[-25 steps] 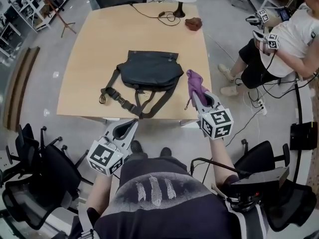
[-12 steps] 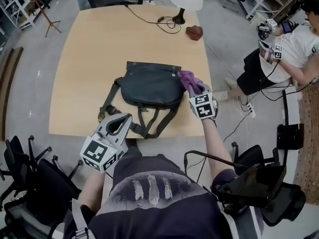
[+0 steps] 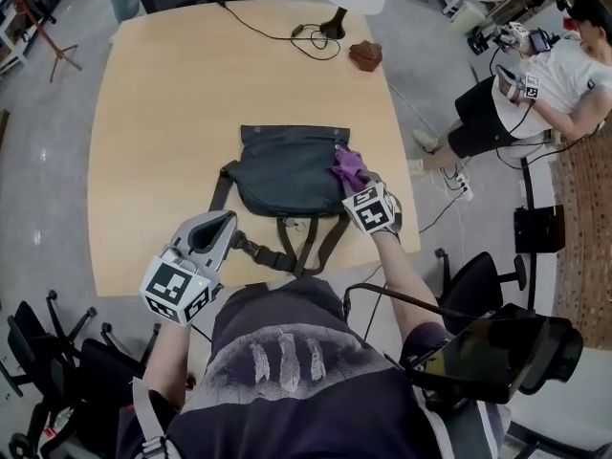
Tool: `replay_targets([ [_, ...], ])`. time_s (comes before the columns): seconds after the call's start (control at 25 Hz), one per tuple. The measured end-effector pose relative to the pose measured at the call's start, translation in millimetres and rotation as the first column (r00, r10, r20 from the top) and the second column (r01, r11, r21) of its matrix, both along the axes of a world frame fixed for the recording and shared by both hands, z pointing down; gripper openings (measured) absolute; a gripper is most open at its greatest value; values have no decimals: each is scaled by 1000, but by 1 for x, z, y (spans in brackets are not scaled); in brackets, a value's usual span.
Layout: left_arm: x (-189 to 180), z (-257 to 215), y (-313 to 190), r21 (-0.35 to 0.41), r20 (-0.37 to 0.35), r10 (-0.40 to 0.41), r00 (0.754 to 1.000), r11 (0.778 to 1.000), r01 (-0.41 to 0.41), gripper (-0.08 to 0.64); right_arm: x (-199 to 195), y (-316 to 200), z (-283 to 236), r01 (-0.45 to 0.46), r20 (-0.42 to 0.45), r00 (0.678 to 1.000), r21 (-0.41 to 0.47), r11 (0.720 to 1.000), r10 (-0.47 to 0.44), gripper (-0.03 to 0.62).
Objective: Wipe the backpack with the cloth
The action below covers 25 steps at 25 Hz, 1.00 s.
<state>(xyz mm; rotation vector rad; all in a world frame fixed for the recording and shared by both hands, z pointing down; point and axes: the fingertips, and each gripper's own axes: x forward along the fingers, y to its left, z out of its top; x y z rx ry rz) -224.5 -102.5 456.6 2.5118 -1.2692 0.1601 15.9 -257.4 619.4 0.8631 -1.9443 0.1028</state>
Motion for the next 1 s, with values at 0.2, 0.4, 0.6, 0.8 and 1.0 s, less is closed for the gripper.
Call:
replay_targets([
  [0.2, 7, 1, -11, 6, -20, 72, 997, 997, -72, 8, -16, 26, 4, -47, 57, 997, -112, 993, 54, 29],
  [0.4, 18, 2, -20, 5, -9, 91, 996, 996, -91, 8, -61, 41, 4, 78, 67, 995, -169, 983, -67, 29],
  [0.6, 23, 1, -19, -8, -12, 50, 999, 999, -50, 9, -93, 58, 4, 179, 138, 980, -262, 948, -147, 29],
  [0.8, 22, 4, -16, -24, -3, 5, 1000, 1000, -5, 9, -120, 71, 10, 305, 83, 952, -279, 910, -294, 29],
  [1.0, 17, 10, -18, -40, 1, -27, 1000, 999, 27, 8, -143, 84, 7, 357, 161, 933, -320, 878, -321, 29],
])
